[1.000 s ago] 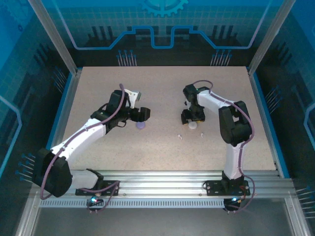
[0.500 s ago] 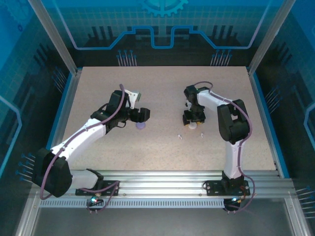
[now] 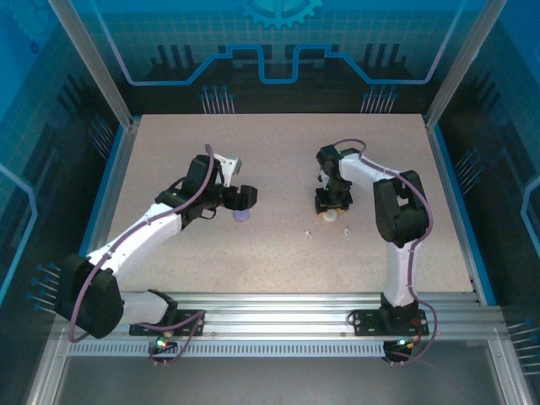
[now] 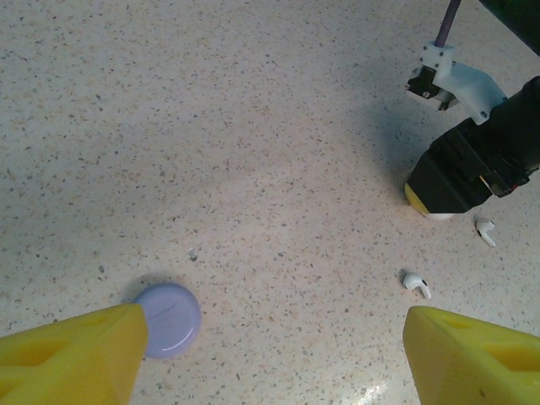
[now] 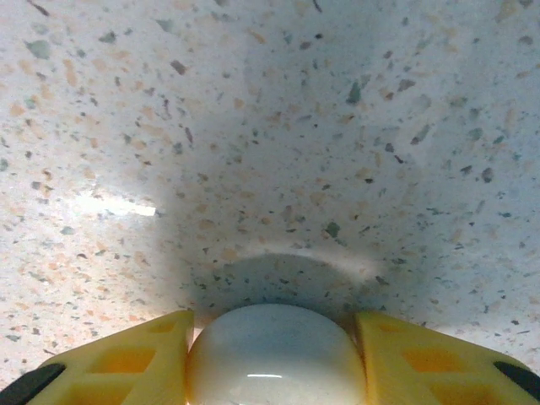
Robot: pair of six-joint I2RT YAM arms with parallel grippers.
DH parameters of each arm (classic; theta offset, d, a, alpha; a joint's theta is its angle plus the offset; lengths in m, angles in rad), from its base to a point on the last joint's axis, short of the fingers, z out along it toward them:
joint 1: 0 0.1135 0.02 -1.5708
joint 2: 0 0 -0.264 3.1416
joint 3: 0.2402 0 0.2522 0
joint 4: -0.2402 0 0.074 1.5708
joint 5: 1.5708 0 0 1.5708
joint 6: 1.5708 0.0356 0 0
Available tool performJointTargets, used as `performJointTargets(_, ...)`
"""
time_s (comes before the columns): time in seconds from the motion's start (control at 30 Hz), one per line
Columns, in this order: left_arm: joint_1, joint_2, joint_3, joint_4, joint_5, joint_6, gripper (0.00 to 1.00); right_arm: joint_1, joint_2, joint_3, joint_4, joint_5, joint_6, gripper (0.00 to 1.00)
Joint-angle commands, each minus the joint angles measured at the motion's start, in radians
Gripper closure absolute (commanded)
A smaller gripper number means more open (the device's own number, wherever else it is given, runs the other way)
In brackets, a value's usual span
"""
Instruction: Insert the wireless bluetooth earbuds into the charging case
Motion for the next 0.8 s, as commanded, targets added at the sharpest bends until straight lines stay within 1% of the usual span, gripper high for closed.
performJointTargets(0.0, -0.009, -0.036, -0.015, 0.024, 0.081, 0.046, 0.19, 0.01, -0.104, -0.033, 0.031, -0.046, -0.008, 0.56)
performJointTargets(0.13, -0.016, -0.066, -0.067, 0.126, 0.19, 0.077, 0.22, 0.015, -0.23, -0.093, 0.112, -0.136, 0.031, 0.57)
performJointTargets(0.23, -0.043, -0.102, -0.127, 0.233, 0.23, 0.113, 0.23, 0.03, -0.348, -0.14, 0.181, -0.183, 0.076, 0.57)
performJointTargets(0.3, -0.06, -0.124, -0.165, 0.3, 0.247, 0.13, 0.23, 0.048, -0.434, -0.185, 0.252, -0.22, 0.118, 0.57)
performJointTargets(0.4, -0.083, -0.149, -0.215, 0.401, 0.286, 0.161, 0.23, 0.087, -0.575, -0.274, 0.407, -0.255, 0.191, 0.57)
performJointTargets(0.47, -0.099, -0.163, -0.246, 0.461, 0.315, 0.188, 0.23, 0.125, -0.668, -0.333, 0.506, -0.236, 0.231, 0.57)
performJointTargets(0.6, -0.124, -0.185, -0.278, 0.527, 0.34, 0.229, 0.25, 0.173, -0.81, -0.408, 0.618, -0.179, 0.283, 0.57)
performJointTargets(0.77, -0.173, -0.196, -0.295, 0.596, 0.347, 0.301, 0.27, 0.227, -0.913, -0.499, 0.745, -0.155, 0.394, 0.57)
